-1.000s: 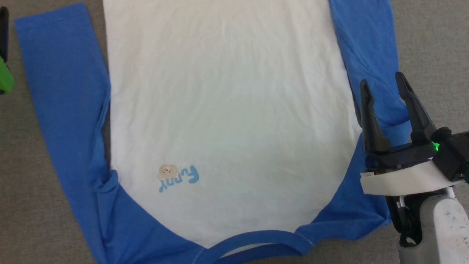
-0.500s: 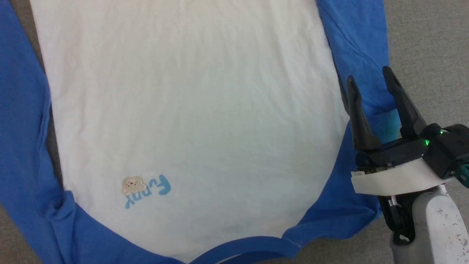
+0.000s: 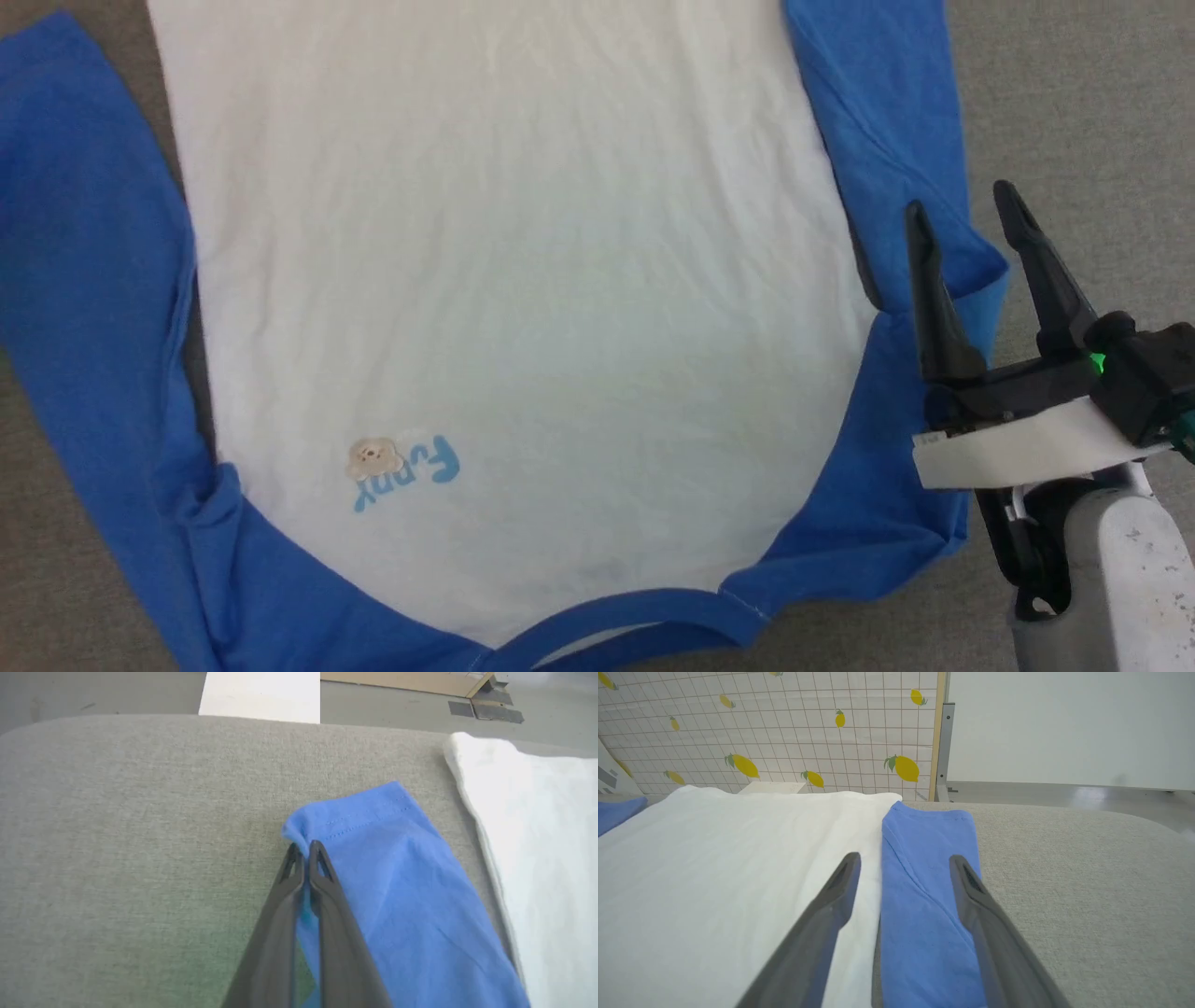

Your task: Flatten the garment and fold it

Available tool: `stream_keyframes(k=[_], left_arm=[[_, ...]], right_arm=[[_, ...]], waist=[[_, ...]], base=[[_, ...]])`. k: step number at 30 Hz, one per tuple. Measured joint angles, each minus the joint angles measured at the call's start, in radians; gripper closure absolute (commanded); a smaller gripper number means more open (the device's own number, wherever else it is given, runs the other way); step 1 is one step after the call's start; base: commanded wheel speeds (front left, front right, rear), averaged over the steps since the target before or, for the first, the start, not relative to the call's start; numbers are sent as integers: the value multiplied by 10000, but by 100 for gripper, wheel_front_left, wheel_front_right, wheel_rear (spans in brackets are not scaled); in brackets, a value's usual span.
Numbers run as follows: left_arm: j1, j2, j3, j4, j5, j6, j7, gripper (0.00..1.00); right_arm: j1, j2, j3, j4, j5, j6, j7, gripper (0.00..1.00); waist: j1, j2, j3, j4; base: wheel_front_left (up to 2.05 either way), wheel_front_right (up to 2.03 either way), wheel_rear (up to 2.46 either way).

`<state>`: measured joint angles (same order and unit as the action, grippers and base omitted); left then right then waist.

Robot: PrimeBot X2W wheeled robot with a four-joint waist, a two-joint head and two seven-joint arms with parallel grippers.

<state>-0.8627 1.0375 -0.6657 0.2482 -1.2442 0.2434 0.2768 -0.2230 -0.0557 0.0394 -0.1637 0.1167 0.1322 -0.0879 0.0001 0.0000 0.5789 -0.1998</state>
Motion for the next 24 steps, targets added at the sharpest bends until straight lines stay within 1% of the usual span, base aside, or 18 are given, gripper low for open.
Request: stream_keyframes(k=[6, 12, 13, 17, 20, 22, 24], left_arm=[[495, 96, 219, 58, 199, -245, -1223, 100], [1453, 669, 435, -253, 121, -274, -1977, 100], [1752, 855, 554, -499, -63, -272, -2180, 100], [2355, 1342, 725, -1354, -387, -249, -2452, 100], [2779, 1850, 938, -2326, -516, 2, -2702, 100], [3055, 2226, 1058, -3181, -585, 236, -2849, 100], [3267, 2460, 1108, -4138, -594, 422, -3037, 100]], right_arm=[[448, -58, -240, -19, 0, 0, 278, 0], [1110, -61, -529, -109, 2, 0, 499, 0], [1312, -58, -623, -165, 2, 0, 543, 0], [1651, -48, -771, -265, 4, 0, 631, 0], [1834, -25, -857, -349, 36, 0, 702, 0], [1911, -13, -878, -403, 69, 0, 706, 0], [1974, -2, -922, -441, 75, 0, 706, 0]], waist=[[-1, 0, -936, 324], [-2, 0, -1947, 681], [-2, 0, -2257, 804], [-2, 0, -2851, 1068], [-2, 0, -3233, 1267], [-2, 0, -3449, 1414], [-2, 0, -3599, 1560]], base=[[0, 0, 0], [0, 0, 0], [0, 0, 0], [0, 0, 0], [0, 0, 0], [0, 0, 0], [0, 0, 0]])
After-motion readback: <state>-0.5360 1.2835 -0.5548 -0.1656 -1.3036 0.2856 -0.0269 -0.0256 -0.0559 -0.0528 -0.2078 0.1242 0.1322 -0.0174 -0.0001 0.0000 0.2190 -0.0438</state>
